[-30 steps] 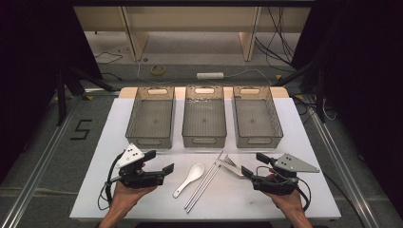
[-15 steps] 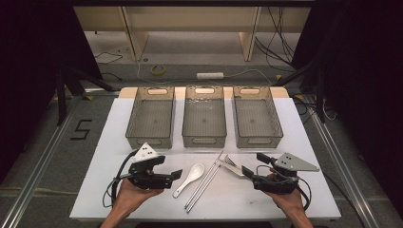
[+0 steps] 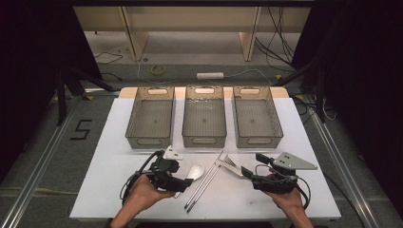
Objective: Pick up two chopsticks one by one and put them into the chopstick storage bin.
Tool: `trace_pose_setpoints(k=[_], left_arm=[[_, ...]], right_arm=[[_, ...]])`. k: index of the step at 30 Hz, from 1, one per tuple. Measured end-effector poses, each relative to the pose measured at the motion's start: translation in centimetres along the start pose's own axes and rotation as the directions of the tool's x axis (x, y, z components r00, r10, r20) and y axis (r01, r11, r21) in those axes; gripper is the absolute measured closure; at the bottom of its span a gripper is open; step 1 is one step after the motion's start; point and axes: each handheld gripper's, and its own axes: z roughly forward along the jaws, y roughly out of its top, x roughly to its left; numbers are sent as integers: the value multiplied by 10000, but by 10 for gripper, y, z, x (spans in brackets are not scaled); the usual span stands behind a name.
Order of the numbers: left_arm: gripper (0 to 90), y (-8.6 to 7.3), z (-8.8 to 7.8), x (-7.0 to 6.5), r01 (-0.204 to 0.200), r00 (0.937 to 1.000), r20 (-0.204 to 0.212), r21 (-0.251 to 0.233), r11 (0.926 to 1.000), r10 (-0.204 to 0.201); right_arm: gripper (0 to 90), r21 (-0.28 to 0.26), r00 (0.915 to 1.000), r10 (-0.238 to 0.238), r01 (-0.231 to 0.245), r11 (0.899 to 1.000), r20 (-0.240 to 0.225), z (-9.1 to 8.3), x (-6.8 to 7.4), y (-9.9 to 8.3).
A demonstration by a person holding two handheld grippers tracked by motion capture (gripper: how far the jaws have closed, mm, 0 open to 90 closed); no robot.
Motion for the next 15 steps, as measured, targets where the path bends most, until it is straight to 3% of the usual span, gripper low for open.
trace_pose_setpoints(k=[7,15], left_arm=[[443,16,22,-12,-558,9984,96,1133,9920,550],[527,18,43,-13,-688,9975,282,1912,9791,645]], right_arm=[[256,95,9999,-74,75,9999,-90,1,1,0],[256,185,9999,-85,88,9998,-144,2,2,-1]])
